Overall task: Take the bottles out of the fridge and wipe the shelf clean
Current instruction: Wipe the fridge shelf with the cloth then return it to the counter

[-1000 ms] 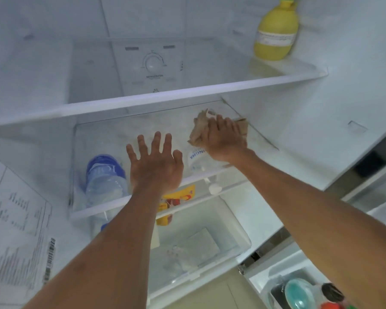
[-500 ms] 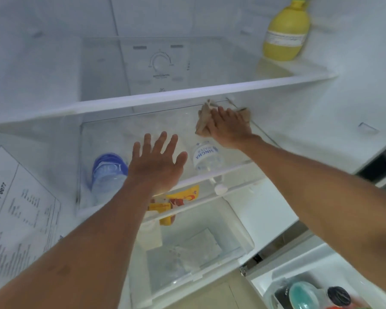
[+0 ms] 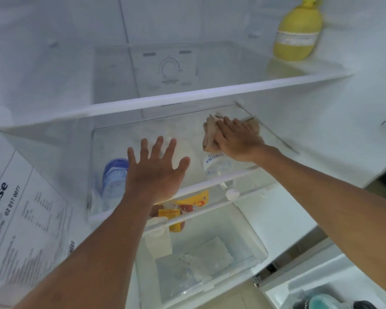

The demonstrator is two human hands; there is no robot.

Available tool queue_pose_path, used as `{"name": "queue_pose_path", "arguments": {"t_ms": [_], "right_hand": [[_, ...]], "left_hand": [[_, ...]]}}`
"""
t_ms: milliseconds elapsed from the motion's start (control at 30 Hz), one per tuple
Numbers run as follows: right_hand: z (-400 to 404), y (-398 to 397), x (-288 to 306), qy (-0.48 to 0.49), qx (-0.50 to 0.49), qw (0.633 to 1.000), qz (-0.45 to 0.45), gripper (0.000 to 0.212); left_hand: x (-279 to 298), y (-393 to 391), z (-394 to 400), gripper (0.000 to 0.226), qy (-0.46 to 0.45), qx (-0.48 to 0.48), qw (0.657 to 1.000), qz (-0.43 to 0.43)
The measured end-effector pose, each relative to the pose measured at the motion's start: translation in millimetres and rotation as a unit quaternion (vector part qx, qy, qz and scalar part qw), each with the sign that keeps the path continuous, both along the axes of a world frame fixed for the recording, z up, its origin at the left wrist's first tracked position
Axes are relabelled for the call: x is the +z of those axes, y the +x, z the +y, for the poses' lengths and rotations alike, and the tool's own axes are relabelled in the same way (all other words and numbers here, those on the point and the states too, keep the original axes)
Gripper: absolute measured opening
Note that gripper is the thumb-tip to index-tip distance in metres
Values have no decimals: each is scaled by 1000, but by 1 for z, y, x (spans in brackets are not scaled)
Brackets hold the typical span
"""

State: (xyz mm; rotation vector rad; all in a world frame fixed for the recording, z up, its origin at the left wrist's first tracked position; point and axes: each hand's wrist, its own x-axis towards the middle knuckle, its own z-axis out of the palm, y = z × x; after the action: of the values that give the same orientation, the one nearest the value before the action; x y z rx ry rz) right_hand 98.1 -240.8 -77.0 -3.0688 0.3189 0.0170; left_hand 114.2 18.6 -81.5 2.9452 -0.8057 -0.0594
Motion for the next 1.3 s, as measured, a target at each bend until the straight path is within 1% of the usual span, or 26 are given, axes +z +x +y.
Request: {"name": "queue_pose_path", "arguments": {"t_ms": [67,133,167,200,233,267,300,333,367,400,433,500,567,633,700,767,833,900,933,1000,1033,1100,1133,1200,1267,1300], "right_hand": [[-8,20,6,-29,-23,999,-19,82],[-14,51,18,-37,-42,998,-21,100],[-7,61,26,-33,-69,997,-4,97],[1,66,32,-16,-85,996,17,88],[10,70,34,-9,-69,997,25,77],[19,76,30,-19,-21,999,16,68],[28,78,23,-40,39,998,8,65],[35,77,17,-50,86,995,8,68],[35,78,13,-50,113,992,12,74],[28,81,11,-46,124,991,18,75],[20,83,12,-64,126,990,30,72],[8,84,22,-60,78,994,38,73],[-3,78,33,-38,-4,999,22,67],[-11,76,36,27,-65,998,3,60],[-12,87,28,63,-89,994,-15,57],[-5,88,22,62,-59,996,-41,58],[10,62,20,36,1,999,-32,59],[21,28,17,38,50,998,-11,60],[19,17,15,48,53,997,-14,61],[7,14,14,32,16,999,-22,61],[-3,21,13,47,6,998,-30,62],[-17,42,18,27,-28,999,-14,64],[-15,50,25,30,-56,998,-3,62],[-6,61,37,43,-98,994,28,66],[6,68,35,69,-80,994,-8,67],[9,67,29,93,-44,994,-24,63]], "left_hand": [[0,0,-1,73,-1,4,1000,0],[-1,-1,0,73,-3,5,1000,-7],[-2,-1,0,73,-3,5,1000,-10],[-2,0,-1,73,-5,5,1000,-11],[-3,0,-2,73,-5,4,1000,-11],[-3,1,-2,73,-3,3,1000,-9],[-3,1,-1,73,0,4,1000,-8],[-3,1,-1,73,2,5,1000,-6],[-3,1,-1,74,6,3,1000,-6],[-2,1,-1,77,11,-2,1000,-7],[-2,2,-1,80,16,-5,1000,-7],[-2,3,0,85,18,-6,1000,-2],[-3,2,0,85,9,-2,1000,-2],[-4,3,0,81,9,-4,1000,-10],[-5,3,0,76,6,-1,1000,-14],[-5,4,0,74,6,-3,1000,-14],[-4,4,0,74,10,-5,1000,-11],[-5,5,2,77,16,-12,1000,-7],[-5,4,2,80,22,-18,1000,-9],[-4,4,2,85,21,-18,1000,-10],[-4,4,2,85,16,-15,1000,-10],[-4,4,1,85,8,-10,1000,-14],[-4,4,0,83,4,-8,1000,-14],[-5,5,0,77,2,-5,1000,-15],[-5,4,0,74,8,-5,1000,-17],[-5,4,0,73,10,-6,1000,-18]]}}
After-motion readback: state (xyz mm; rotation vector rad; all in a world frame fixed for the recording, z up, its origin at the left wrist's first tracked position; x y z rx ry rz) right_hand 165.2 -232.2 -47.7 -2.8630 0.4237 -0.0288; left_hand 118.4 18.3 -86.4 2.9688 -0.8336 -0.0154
